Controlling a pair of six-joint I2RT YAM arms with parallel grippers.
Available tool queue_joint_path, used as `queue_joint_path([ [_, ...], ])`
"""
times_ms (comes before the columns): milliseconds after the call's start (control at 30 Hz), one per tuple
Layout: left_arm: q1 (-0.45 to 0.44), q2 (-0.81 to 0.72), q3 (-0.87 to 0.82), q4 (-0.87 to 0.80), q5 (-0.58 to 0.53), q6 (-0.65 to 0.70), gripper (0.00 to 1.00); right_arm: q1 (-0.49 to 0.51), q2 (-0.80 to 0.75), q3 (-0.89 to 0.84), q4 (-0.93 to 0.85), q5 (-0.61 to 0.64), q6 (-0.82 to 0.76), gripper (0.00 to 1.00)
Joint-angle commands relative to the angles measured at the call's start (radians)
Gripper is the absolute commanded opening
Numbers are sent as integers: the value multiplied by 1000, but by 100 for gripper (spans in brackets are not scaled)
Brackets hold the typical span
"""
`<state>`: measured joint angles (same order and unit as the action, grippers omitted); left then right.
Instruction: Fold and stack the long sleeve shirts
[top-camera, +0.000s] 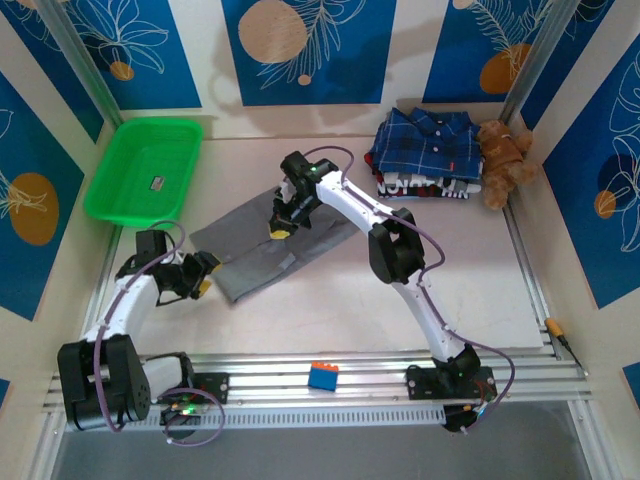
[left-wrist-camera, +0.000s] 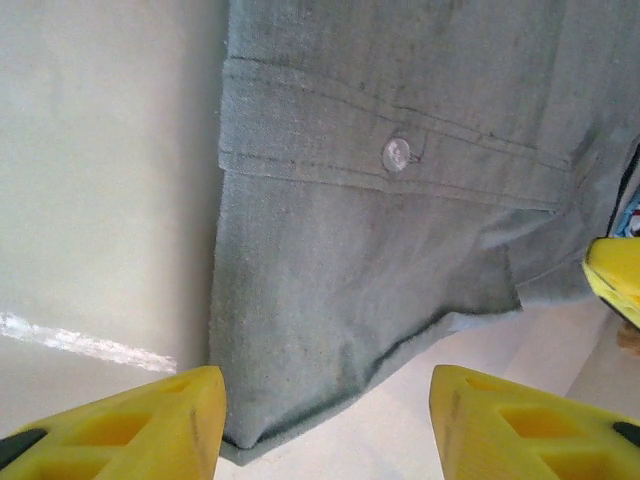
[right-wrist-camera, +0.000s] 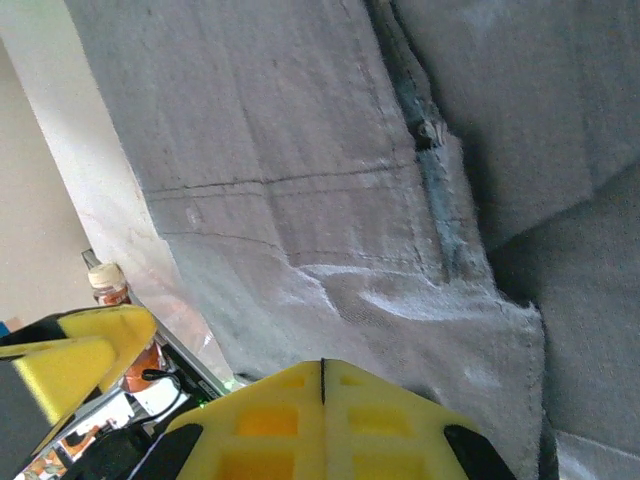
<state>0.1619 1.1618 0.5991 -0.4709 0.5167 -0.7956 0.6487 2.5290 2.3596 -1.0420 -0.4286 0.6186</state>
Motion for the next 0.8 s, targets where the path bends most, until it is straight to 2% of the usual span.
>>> queue_joint_path([
  [0, 6, 20, -22, 37, -28, -6, 56, 6, 43, 47, 6, -36, -6, 0],
  [267, 5, 90, -29, 146, -77, -9, 54, 7, 86, 90, 17, -50, 9, 0],
  [533, -2, 213, 5, 274, -75, -26, 52, 9, 93, 78, 16, -52, 10, 0],
  [767, -44, 311, 46, 345, -96, -39, 47, 12, 94, 74, 27, -54, 18, 0],
])
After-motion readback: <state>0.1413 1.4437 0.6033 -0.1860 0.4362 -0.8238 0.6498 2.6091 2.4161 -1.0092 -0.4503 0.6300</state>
